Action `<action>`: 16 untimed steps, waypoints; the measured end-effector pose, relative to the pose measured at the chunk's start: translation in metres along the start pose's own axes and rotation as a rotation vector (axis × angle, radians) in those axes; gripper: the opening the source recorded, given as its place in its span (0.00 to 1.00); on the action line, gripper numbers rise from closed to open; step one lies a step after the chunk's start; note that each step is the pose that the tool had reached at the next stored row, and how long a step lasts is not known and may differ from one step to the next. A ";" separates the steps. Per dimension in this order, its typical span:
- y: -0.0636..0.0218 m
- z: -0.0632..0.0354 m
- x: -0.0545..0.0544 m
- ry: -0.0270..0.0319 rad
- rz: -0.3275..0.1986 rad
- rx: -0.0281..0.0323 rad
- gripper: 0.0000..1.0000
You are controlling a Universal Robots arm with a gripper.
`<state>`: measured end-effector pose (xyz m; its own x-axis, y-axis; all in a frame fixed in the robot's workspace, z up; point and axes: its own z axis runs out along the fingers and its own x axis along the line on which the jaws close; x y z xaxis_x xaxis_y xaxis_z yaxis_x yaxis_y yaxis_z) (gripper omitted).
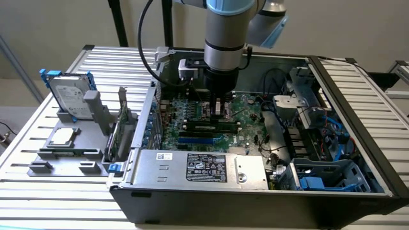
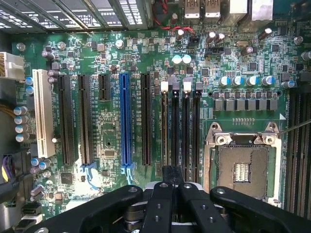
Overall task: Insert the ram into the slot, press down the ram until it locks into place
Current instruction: 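Press down the ram until it locks into place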
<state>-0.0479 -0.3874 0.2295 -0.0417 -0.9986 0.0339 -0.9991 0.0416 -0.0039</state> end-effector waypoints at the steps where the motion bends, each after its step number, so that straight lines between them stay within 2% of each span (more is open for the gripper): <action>1: 0.0001 0.0007 0.000 0.0002 0.000 -0.0001 0.10; 7: 0.0000 0.0025 0.000 -0.0013 0.000 0.0004 0.10; 9: -0.0001 -0.0009 -0.001 -0.0030 0.000 0.0012 0.10; 13: 0.0000 -0.0106 0.000 -0.0009 0.000 0.0000 0.10; 16: -0.0001 -0.0110 0.000 -0.0011 0.000 0.0001 0.10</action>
<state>-0.0478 -0.3870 0.2405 -0.0418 -0.9986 0.0328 -0.9991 0.0417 -0.0040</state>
